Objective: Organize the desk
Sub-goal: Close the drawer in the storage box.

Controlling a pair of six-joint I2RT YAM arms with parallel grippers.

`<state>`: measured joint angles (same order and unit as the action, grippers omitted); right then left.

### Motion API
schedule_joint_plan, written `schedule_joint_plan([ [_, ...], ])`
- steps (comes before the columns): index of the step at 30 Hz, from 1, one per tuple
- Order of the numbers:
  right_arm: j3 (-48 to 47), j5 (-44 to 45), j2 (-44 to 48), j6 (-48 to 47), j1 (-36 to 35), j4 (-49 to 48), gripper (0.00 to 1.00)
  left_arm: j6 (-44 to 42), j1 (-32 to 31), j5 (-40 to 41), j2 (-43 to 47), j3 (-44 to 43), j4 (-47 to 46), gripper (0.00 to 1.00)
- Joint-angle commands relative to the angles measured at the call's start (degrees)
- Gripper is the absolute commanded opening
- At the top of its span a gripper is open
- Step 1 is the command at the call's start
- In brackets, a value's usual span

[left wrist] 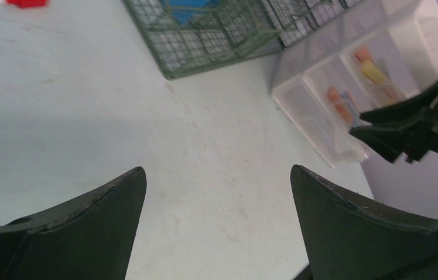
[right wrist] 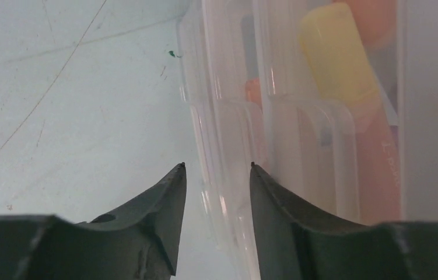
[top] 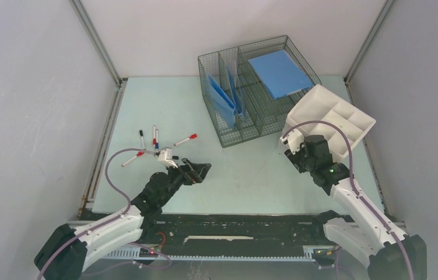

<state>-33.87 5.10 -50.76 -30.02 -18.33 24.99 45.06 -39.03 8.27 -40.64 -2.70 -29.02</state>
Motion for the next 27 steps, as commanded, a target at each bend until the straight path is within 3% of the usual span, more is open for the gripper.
schedule_joint_plan([
  [1, -0.41, 2.34, 1.12, 0.53, 0.46, -3.81, 0.54, 2.40, -5.19, -1.22, -4.62, -1.32, -10.66, 1.00],
  [7, -7.27, -25.40, 4.75, -3.87, 0.31, 12.91, 0.60, 4.73, -13.03, -0.45, -20.26, -6.75, -23.26, 1.00],
  [17, -8.49, -29.61, 10.36, -1.67, 5.58, 12.95, 0.61, 18.27, -17.14, -4.30, -55.98, -20.55, -51.42, 0.98],
  [27, -8.54, -29.54, 14.50, 0.89, 8.43, 11.13, 0.62, 26.62, -22.42, 2.60, -72.64, -36.07, -50.03, 0.98],
])
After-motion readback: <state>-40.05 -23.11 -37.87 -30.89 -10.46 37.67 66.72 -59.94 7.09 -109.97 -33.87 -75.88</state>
